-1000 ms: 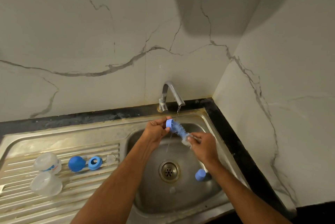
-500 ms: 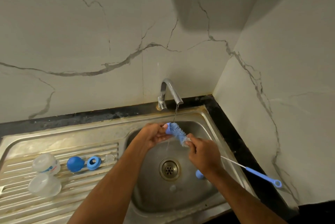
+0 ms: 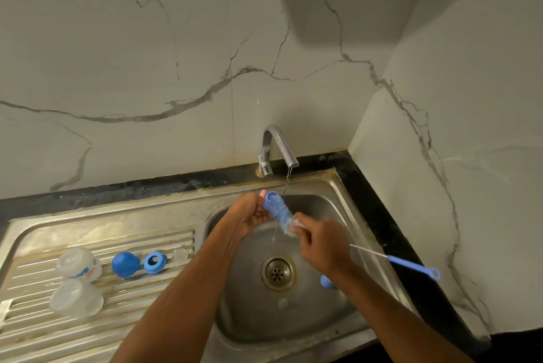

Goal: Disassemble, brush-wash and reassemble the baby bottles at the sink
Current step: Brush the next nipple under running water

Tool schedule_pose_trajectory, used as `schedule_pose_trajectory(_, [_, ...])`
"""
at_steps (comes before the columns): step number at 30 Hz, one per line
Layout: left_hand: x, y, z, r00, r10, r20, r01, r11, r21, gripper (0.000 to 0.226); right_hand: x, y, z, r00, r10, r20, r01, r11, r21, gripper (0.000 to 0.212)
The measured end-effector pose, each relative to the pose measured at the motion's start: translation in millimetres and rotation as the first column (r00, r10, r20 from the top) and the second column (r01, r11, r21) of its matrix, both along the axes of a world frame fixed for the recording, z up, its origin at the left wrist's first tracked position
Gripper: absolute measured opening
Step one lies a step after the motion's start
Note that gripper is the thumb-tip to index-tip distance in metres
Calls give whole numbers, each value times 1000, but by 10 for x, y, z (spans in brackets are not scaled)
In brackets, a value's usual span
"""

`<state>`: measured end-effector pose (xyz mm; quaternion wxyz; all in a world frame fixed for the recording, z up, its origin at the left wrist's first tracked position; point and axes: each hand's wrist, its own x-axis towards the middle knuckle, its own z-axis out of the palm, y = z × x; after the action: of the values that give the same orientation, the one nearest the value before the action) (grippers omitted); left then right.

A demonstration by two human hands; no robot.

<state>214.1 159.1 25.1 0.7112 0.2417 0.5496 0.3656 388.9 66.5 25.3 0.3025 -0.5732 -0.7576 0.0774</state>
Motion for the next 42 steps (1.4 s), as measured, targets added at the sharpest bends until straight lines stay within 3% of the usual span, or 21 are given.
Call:
schedule_pose_trajectory(2, [-37, 12, -10, 1000, -3, 7, 4, 1000, -27, 17, 62, -14, -25, 992, 38, 120, -49, 994, 93, 28])
schedule_pose_trajectory(4, [-71, 5, -16, 995, -11, 95, 13, 1000, -13, 23, 80, 16, -18, 997, -79, 0, 79, 996, 43, 21])
schedule_pose_trajectory(6, [-67, -2, -13, 986, 5, 167, -12, 999, 41, 36, 42, 107, -13, 942, -248, -228, 217, 964, -155, 13])
schedule_pose_trajectory(8, [-44, -7, -18, 992, 19, 128, -32, 995, 99, 45, -26, 179, -40, 835, -388, -390, 229, 890, -395, 10])
schedule_pose_trajectory(11, [-50, -13, -50, 994, 10, 113, -24, 992, 126, 39, -47, 150, -86, 740, -494, -457, 196, 808, -555, 10])
schedule_pose_trajectory(13, [-81, -30, -65, 983, 4, 185, -23, 995, 97, 22, -19, 98, -116, 789, -439, -430, 206, 848, -488, 12])
schedule_pose_trajectory(16, [-83, -21, -79, 977, 23, 210, -38, 997, 67, 28, -9, 28, -87, 899, -295, -323, 207, 937, -280, 9])
schedule_pose_trajectory(19, [-57, 0, -77, 986, 41, 161, -41, 999, -4, 24, 3, -23, -59, 980, -165, -114, 159, 985, -62, 14])
schedule_pose_trajectory(24, [-101, 7, -39, 992, -65, 104, 72, 995, -72, 23, 116, -67, -155, 986, -105, 128, 97, 993, 72, 36])
schedule_pose_trajectory(30, [-43, -36, -96, 991, -29, 129, 38, 997, -65, 30, 109, -57, -186, 967, -85, 241, 35, 978, 206, 33])
schedule_pose_trajectory(32, [-41, -34, -104, 987, -34, 158, 43, 998, -54, 30, 69, -30, -116, 980, -158, 118, 145, 983, 116, 23])
schedule_pose_trajectory(35, [-43, -1, -66, 986, -35, 165, 31, 999, 30, 31, -11, 46, -58, 917, -341, -206, 289, 926, -244, 11])
schedule_pose_trajectory(36, [-42, 1, -41, 992, -35, 120, 25, 996, 81, 32, -41, 80, -42, 845, -431, -317, 292, 868, -403, 11])
schedule_pose_trajectory(38, [-36, -18, -46, 998, -57, 0, 56, 980, 190, 35, -85, 120, 6, 620, -663, -420, 220, 660, -718, 12])
schedule_pose_trajectory(40, [-26, -45, -92, 995, -64, -70, 79, 968, 237, 35, -78, 127, 68, 507, -760, -406, 106, 523, -846, 14])
schedule_pose_trajectory(41, [-26, -51, -126, 997, -46, -60, 58, 974, 220, 33, -68, 136, 75, 533, -736, -417, 103, 545, -832, 14])
schedule_pose_trajectory(42, [-21, -54, -158, 999, -21, -26, 26, 983, 184, 30, -65, 137, 72, 615, -660, -431, 143, 631, -762, 12])
